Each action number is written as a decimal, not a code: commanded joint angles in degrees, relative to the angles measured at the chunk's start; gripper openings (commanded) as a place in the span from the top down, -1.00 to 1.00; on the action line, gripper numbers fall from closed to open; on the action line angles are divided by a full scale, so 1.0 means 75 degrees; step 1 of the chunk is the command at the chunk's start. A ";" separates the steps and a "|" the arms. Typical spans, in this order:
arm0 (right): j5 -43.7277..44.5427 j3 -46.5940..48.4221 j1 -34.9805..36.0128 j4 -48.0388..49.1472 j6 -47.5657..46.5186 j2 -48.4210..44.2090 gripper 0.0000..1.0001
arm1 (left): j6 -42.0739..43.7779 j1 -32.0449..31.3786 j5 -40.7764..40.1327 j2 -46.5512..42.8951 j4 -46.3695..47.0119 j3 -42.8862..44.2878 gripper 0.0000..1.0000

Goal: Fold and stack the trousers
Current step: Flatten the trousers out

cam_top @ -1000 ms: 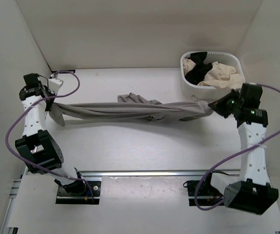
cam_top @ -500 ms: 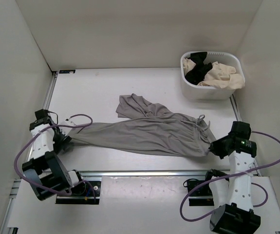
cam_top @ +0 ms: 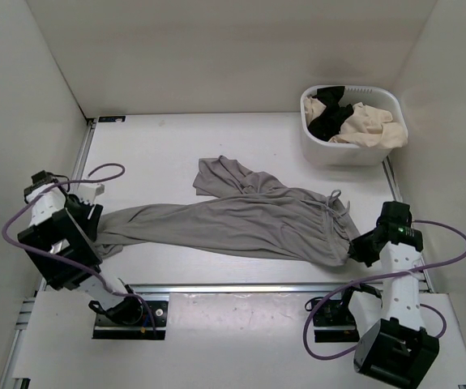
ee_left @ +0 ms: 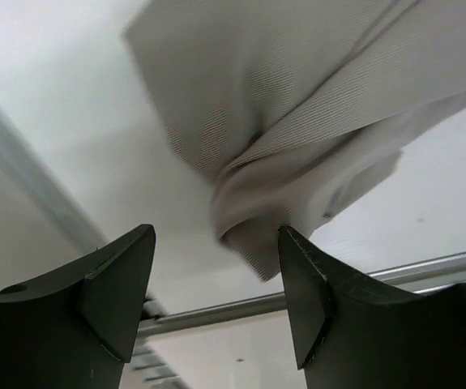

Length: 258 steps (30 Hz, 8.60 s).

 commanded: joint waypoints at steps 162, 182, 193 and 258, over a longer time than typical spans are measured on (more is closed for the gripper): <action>0.1192 0.1468 -0.0031 -0.0010 -0.2225 0.0973 -0.32 | -0.0653 0.1505 -0.1290 0.0208 0.0741 -0.0617 0.06; 0.1123 0.3214 -0.0102 0.1747 -0.2401 0.4088 -0.38 | -0.3079 -0.6697 0.2004 0.5042 -0.0138 0.7690 -0.50; -0.0178 0.2571 -0.0348 0.2416 -0.2062 0.5215 -0.41 | -0.3888 -0.7649 0.1488 0.6618 0.0389 0.7916 -0.72; -0.1199 0.1539 -0.0184 0.2195 -0.2541 0.2871 1.00 | -0.3044 -0.5939 0.1112 0.3886 -0.0865 0.4634 0.05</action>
